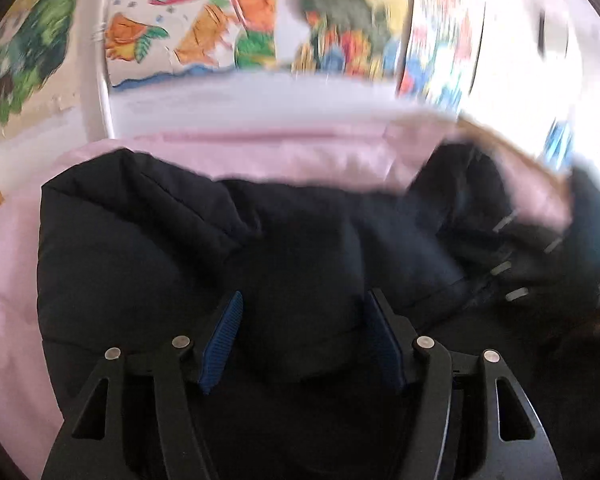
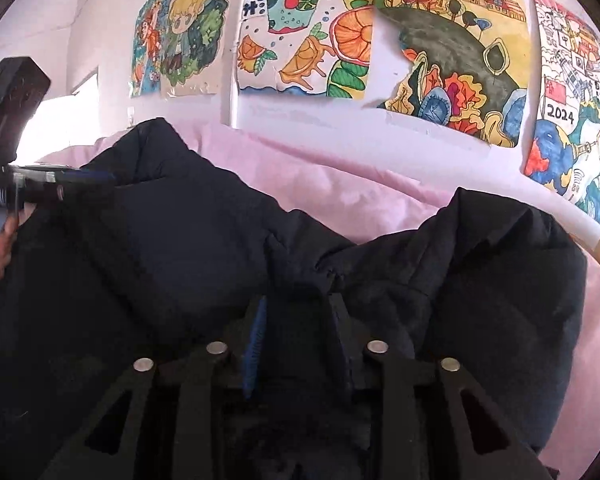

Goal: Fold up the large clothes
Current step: 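Open both grippers and lift them off the folded jacket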

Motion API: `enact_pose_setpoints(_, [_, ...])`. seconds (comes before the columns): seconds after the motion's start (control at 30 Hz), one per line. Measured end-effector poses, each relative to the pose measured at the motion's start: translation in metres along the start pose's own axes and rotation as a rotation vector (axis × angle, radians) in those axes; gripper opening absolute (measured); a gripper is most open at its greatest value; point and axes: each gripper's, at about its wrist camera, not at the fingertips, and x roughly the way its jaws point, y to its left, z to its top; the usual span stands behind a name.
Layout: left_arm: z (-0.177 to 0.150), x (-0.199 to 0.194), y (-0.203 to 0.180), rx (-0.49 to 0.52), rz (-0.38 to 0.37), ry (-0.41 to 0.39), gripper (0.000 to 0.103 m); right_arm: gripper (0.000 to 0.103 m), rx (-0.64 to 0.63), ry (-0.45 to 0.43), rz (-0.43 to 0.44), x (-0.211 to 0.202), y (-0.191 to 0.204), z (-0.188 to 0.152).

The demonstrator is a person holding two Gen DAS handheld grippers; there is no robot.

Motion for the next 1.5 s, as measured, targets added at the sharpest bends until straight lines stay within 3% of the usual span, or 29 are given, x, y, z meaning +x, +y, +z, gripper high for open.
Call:
enact_pose_setpoints(0.07, [0.000,0.004,0.003,-0.009,0.007,0.014,0.059,0.041,-0.016,0.000,0.007,-0.005,0.003,-0.001])
enact_pose_setpoints(0.43, [-0.005,0.007,0.000,-0.004,0.015,0.031,0.067,0.043,-0.049,0.008,-0.004,0.006,0.007,-0.009])
enact_pose_setpoints(0.5, [-0.005,0.003,-0.003,0.003,0.017,0.026,0.074,0.048,-0.036,0.000,0.015,0.002,0.006,-0.007])
enact_pose_setpoints(0.53, [-0.006,0.000,-0.005,0.008,0.025,0.025,0.079,0.057,-0.033,-0.004,0.026,0.000,0.006,-0.006])
enact_pose_setpoints(0.63, [-0.007,-0.010,-0.017,0.058,0.073,0.027,0.088,0.094,-0.036,0.004,0.060,-0.012,0.009,-0.001])
enact_pose_setpoints(0.8, [-0.001,-0.036,-0.034,0.084,0.136,0.047,0.089,0.096,-0.103,0.006,0.006,-0.050,0.026,-0.001])
enact_pose_setpoints(0.83, [0.001,-0.048,-0.037,0.071,0.142,0.039,0.089,0.096,-0.095,0.007,-0.006,-0.058,0.026,-0.002])
enact_pose_setpoints(0.87, [0.003,-0.055,-0.038,0.060,0.117,0.150,0.089,0.096,-0.078,0.005,-0.020,-0.068,0.025,-0.002])
enact_pose_setpoints(1.07, [0.026,-0.141,-0.060,-0.032,0.119,0.128,0.089,0.097,0.184,0.022,-0.048,-0.144,-0.004,0.012])
enact_pose_setpoints(1.2, [0.038,-0.204,-0.094,-0.031,0.086,0.105,0.099,0.103,0.339,0.024,-0.024,-0.216,-0.006,0.032])
enact_pose_setpoints(1.27, [0.044,-0.230,-0.113,0.008,0.097,0.105,0.099,0.103,0.340,0.044,-0.016,-0.243,0.002,0.046])
enact_pose_setpoints(1.37, [0.047,-0.274,-0.137,0.028,0.097,0.037,0.100,0.103,0.294,0.016,-0.014,-0.285,0.020,0.061])
enact_pose_setpoints(1.5, [0.044,-0.326,-0.156,-0.024,0.095,-0.014,0.100,0.103,0.241,0.007,0.007,-0.329,0.051,0.065])
